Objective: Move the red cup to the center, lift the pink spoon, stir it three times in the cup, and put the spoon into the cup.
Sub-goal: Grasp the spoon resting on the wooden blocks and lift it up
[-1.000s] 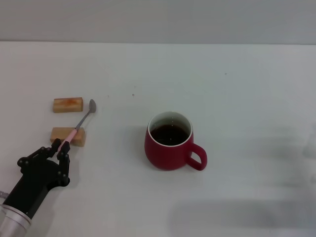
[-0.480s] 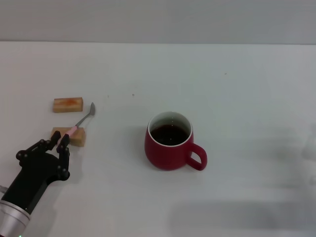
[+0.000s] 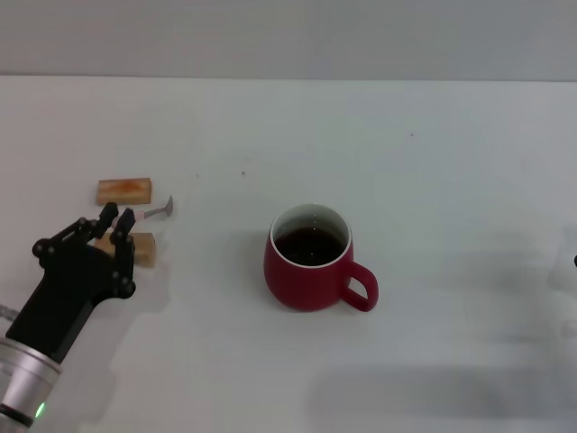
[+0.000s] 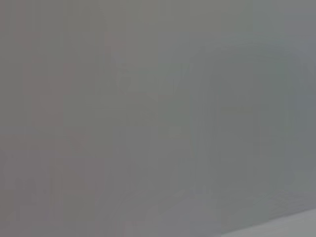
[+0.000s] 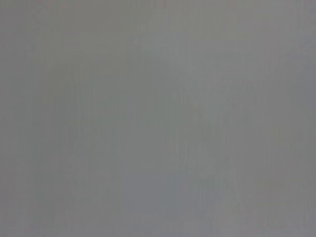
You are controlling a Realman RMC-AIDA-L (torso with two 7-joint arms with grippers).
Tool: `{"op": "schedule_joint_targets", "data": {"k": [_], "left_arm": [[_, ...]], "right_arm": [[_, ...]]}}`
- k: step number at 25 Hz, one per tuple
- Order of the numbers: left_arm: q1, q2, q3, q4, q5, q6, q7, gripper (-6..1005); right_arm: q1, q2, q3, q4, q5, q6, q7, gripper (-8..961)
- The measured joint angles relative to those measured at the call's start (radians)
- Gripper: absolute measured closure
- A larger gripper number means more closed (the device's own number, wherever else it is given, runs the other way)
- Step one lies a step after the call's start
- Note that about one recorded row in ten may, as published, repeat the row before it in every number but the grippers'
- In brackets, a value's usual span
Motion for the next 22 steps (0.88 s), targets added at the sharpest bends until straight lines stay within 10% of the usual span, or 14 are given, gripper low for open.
{"op": "schedule_joint_targets", "data": {"k": [22], "left_arm": [[-0.081, 0.004, -0.013, 0.02, 0.008, 0.11, 0.0, 864]], "right_arm": [[0.01, 0.0, 0.005, -0.005, 0.003, -0.002, 0.0, 953]]}}
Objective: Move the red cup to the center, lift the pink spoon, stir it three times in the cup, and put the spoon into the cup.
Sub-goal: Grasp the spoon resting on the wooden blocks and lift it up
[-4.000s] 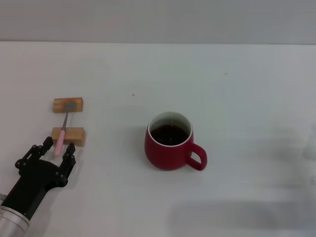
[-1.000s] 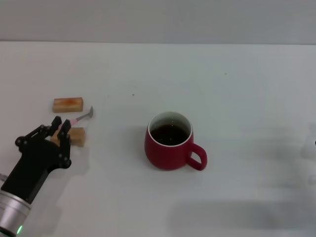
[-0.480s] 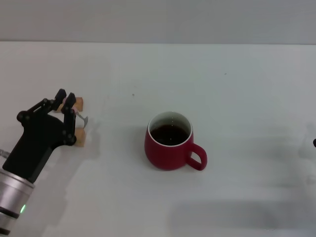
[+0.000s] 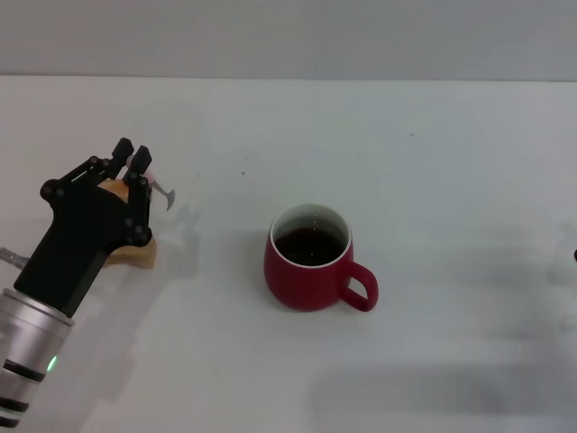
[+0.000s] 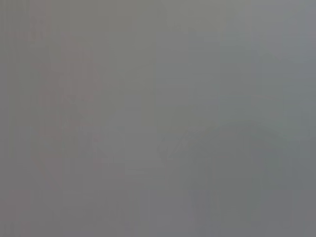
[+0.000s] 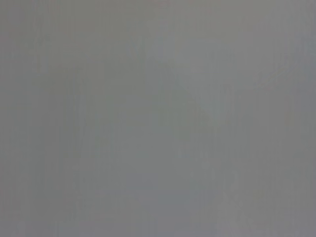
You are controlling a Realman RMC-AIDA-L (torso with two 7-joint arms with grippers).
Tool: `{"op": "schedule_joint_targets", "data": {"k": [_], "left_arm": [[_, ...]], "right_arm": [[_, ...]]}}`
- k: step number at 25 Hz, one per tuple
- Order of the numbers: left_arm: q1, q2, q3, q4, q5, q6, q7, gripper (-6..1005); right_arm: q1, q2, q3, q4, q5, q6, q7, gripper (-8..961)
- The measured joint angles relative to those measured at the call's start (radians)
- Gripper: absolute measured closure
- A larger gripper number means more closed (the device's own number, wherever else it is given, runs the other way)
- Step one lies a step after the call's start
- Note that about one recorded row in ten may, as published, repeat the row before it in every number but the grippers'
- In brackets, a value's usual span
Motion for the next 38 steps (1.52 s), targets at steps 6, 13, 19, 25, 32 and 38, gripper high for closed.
{"op": "schedule_joint_targets", "data": {"k": [6, 13, 19, 25, 32, 38], "left_arm": [[-0.003, 0.0, 0.002, 0.012, 0.0, 0.0, -0.004, 866], [-0.007, 0.0, 0.004, 0.033, 0.0, -0.025, -0.027, 867], [-0.01, 0.003, 0.008, 0.055, 0.008, -0.026, -0.039, 867], [-0.001, 0.006, 0.008, 0.083, 0.012, -0.019, -0.041, 867], [0.001, 0.006, 0.001, 0.089, 0.057, -0.008, -0.076, 867], [0.001, 0.006, 0.002, 0.091, 0.091, 0.001, -0.089, 867]], "right_arm": [[-0.01, 0.0, 0.024, -0.028, 0.006, -0.021, 0.0, 954], [-0.016, 0.0, 0.048, -0.048, 0.008, -0.023, 0.0, 954], [-0.02, 0.0, 0.07, -0.063, 0.008, -0.02, 0.0, 953], [-0.022, -0.001, 0.071, -0.068, 0.008, -0.015, 0.0, 954], [-0.025, 0.0, 0.09, -0.09, 0.008, -0.012, 0.0, 953], [-0.033, 0.001, 0.124, -0.116, 0.008, -0.011, 0.0, 954]]}}
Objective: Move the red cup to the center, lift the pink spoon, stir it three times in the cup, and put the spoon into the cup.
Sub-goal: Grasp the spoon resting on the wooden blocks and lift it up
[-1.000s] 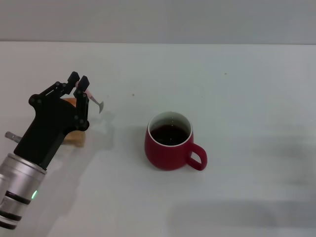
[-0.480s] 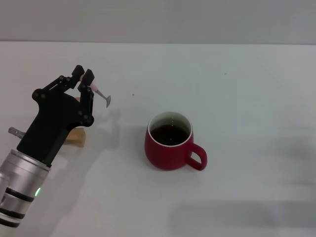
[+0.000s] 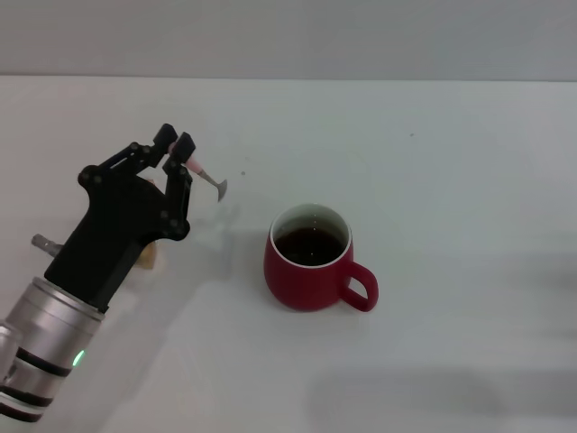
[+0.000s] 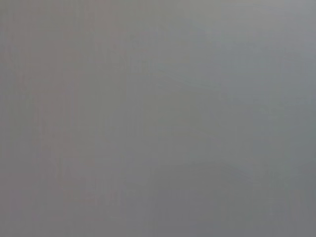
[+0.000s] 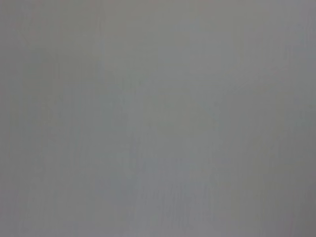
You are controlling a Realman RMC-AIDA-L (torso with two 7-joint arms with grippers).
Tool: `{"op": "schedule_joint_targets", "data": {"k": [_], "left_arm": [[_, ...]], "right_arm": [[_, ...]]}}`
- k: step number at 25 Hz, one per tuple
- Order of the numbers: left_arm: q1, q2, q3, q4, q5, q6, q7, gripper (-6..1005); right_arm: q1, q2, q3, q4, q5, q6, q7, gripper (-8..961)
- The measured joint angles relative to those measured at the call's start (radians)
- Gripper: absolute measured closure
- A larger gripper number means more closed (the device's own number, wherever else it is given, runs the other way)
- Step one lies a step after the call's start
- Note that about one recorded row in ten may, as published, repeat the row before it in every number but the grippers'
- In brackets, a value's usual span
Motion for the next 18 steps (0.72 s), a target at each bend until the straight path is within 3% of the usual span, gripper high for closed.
{"op": "schedule_joint_targets", "data": {"k": [18], "left_arm": [[-0.036, 0.02, -0.053, -0.004, 0.07, 0.001, -0.064, 868]], "right_arm": [[-0.006, 0.0, 0.008, -0.008, 0.001, 0.024, 0.0, 953]]}}
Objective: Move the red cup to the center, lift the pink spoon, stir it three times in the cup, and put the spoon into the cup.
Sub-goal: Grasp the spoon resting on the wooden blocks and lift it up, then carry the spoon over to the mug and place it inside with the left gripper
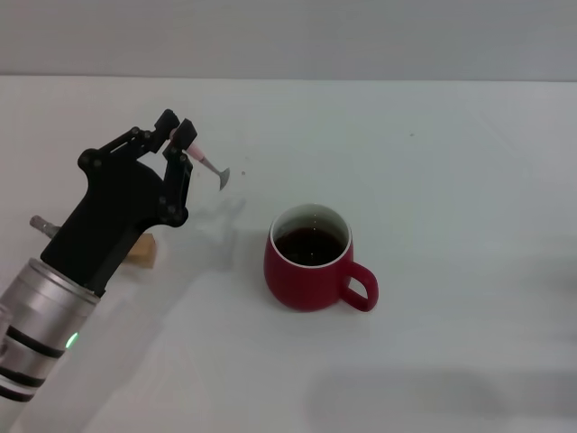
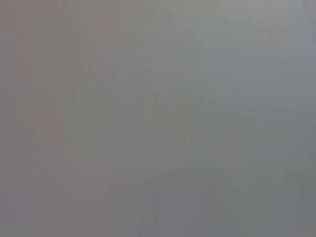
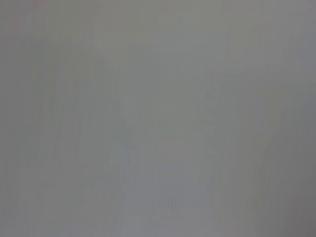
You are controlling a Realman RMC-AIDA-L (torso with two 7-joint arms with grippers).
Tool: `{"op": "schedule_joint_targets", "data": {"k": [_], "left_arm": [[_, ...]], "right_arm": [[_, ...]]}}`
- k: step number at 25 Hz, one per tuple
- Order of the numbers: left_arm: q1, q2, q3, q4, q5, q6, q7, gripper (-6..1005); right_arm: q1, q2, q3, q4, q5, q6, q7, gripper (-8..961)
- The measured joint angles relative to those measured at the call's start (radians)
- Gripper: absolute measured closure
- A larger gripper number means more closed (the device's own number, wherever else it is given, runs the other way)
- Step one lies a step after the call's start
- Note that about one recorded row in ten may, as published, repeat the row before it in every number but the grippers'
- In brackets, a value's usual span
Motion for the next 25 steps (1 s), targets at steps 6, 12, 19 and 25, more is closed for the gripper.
{"op": "schedule_joint_targets", "data": {"k": [6, 12, 19, 25], "left_arm": [[-0.004, 0.001, -0.07, 0.004, 0.086, 0.005, -0.052, 868], [-0.014, 0.004, -0.161, -0.002, 0.2, 0.006, -0.086, 868], [-0.021, 0.022, -0.266, 0.004, 0.335, 0.018, -0.17, 868], [-0.023, 0.032, -0.325, 0.013, 0.412, 0.035, -0.25, 868]], "right_arm": [[0.0, 0.0, 0.002, -0.004, 0.0, 0.006, 0.0, 954], [0.004, -0.001, 0.003, -0.008, 0.0, 0.012, 0.0, 953], [0.006, 0.0, 0.003, -0.008, 0.0, 0.014, 0.0, 954], [0.009, 0.001, 0.003, -0.008, 0.0, 0.014, 0.0, 954]]}}
